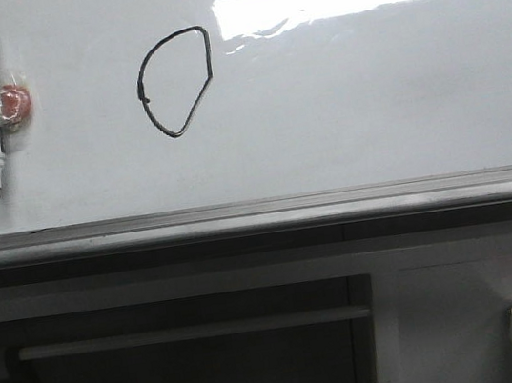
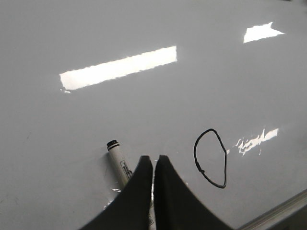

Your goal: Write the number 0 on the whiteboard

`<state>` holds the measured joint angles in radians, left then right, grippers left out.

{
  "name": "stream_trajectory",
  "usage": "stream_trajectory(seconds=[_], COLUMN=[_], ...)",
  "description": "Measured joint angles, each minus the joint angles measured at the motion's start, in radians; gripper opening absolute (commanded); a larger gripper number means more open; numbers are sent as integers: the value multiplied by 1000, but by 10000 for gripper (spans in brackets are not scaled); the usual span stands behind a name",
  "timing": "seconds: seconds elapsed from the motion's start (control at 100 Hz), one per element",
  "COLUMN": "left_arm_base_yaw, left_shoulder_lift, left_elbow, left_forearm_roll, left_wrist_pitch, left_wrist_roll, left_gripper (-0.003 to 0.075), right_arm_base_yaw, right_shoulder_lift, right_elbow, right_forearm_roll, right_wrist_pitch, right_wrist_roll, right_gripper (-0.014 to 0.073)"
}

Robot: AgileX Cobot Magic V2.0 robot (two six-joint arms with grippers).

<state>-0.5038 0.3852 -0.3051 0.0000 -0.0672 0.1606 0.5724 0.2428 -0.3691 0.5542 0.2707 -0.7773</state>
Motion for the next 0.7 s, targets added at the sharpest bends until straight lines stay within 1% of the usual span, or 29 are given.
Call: stream_trajectory(seconds=[0.29, 0.7], left_arm_base_yaw=[0, 0], left_shoulder_lift=[0, 0], left_elbow=[39, 39], left_forearm_roll=[0, 0], left_wrist_pitch=[0, 0], left_wrist_roll=[0, 0], left_gripper=[-20, -20], right_arm_base_yaw=[0, 0], right_shoulder_lift=[-10, -10], right_elbow=[1, 2], right_forearm_roll=[2, 2], right_wrist_pitch=[-5, -5], right_wrist_roll=[0, 0], right_gripper=[-55, -55])
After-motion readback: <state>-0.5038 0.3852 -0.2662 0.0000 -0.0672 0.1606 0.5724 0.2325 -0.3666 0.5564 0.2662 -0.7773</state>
